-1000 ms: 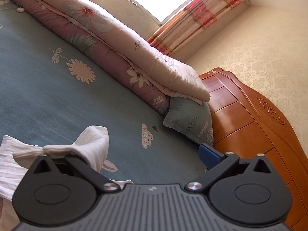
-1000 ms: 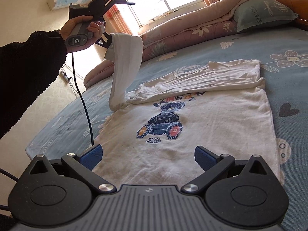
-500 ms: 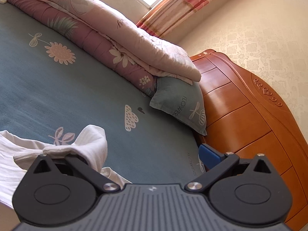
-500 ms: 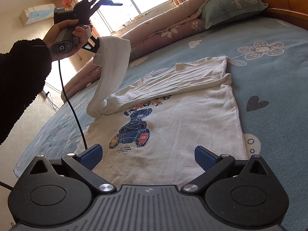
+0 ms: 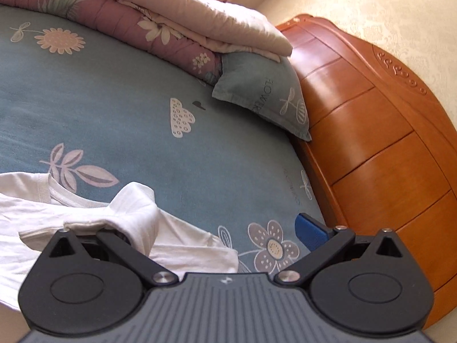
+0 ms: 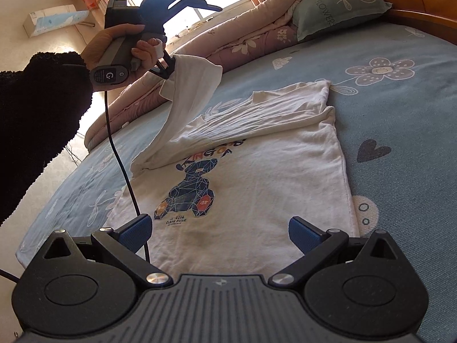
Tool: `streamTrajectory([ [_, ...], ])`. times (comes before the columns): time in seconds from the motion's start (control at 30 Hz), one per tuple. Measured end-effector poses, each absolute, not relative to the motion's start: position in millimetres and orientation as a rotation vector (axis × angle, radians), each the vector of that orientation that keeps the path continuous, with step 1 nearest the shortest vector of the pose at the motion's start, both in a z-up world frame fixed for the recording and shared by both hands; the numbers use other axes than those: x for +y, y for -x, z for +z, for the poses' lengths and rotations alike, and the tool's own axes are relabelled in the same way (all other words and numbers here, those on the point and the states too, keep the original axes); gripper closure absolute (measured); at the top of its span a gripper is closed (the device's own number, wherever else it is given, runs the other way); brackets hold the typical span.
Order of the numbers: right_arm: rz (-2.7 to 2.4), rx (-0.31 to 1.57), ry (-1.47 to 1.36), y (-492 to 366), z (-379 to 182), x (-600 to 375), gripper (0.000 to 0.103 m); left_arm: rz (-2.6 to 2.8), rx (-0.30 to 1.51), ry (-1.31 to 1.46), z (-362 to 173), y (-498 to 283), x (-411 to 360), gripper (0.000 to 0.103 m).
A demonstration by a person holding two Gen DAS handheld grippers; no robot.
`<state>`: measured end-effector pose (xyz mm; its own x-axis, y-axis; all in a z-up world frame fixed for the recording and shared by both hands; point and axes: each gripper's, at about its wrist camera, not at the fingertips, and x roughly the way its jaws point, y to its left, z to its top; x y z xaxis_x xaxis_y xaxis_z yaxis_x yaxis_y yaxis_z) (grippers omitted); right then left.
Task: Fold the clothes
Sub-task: 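Carry the sleeve across the chest with the left gripper and lower it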
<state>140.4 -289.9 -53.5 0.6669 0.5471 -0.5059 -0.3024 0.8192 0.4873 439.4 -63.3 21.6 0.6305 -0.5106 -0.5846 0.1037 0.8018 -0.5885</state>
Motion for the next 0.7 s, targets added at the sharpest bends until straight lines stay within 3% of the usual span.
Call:
streamTrajectory([
  [0.23, 0.491, 0.699, -0.373, -142, -55, -288, 0.0, -0.405, 0.978, 0.333, -19, -439, -102, 0.001],
  [0.47, 0.493, 0.709, -0.359, -144, -57, -283, 0.0, -0.419, 1.105, 0.295, -67, -436, -118, 0.001],
  [0.7, 0.496, 0.711, -0.359, -144, -57, -284, 0.0, -0.461, 1.135, 0.34, -67, -419, -104, 0.001],
])
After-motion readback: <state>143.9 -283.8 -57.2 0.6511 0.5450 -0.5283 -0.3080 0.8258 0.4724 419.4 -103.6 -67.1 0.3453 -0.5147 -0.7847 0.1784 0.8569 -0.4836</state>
